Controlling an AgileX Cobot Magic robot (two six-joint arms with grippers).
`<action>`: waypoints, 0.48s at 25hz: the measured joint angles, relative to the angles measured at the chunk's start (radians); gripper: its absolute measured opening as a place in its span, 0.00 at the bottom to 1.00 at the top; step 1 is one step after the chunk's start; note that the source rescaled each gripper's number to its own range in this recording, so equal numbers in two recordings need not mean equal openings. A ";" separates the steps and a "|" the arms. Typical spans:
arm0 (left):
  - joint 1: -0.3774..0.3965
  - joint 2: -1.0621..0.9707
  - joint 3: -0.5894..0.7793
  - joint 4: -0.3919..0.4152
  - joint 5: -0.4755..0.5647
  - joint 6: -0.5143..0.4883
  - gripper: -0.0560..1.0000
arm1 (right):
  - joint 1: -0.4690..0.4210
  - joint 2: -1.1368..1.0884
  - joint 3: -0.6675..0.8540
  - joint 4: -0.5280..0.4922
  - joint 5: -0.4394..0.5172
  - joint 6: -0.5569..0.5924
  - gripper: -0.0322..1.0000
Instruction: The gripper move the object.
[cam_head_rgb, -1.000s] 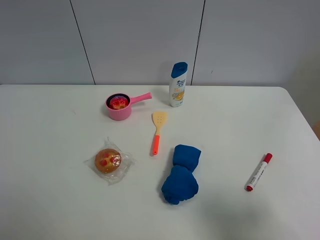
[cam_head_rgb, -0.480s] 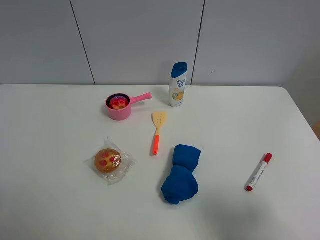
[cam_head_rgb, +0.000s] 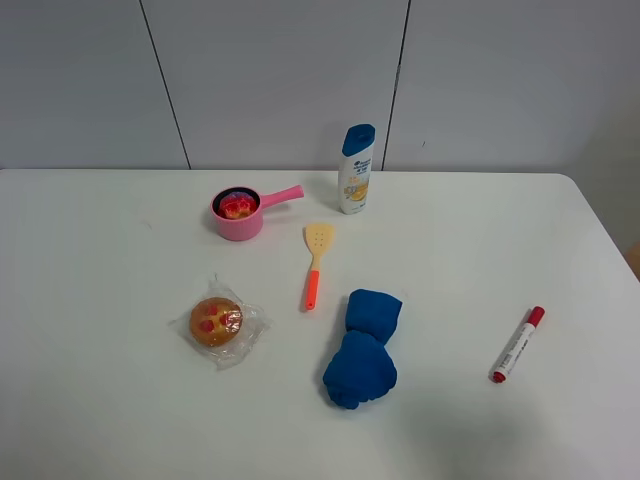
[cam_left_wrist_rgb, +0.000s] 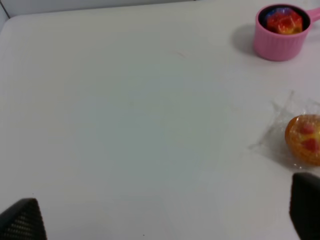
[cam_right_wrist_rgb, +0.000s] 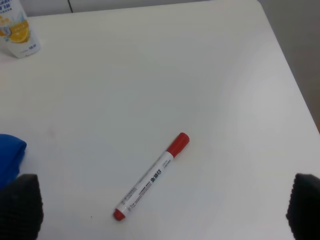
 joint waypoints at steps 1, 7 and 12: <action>0.000 0.000 0.000 0.000 0.000 0.000 1.00 | 0.000 0.000 0.000 0.000 0.000 0.000 1.00; 0.000 0.000 0.000 0.000 0.000 -0.003 1.00 | 0.000 0.000 0.000 0.000 0.000 0.000 1.00; 0.000 0.000 0.000 0.005 -0.001 -0.015 1.00 | 0.000 0.000 0.000 0.000 0.000 0.000 1.00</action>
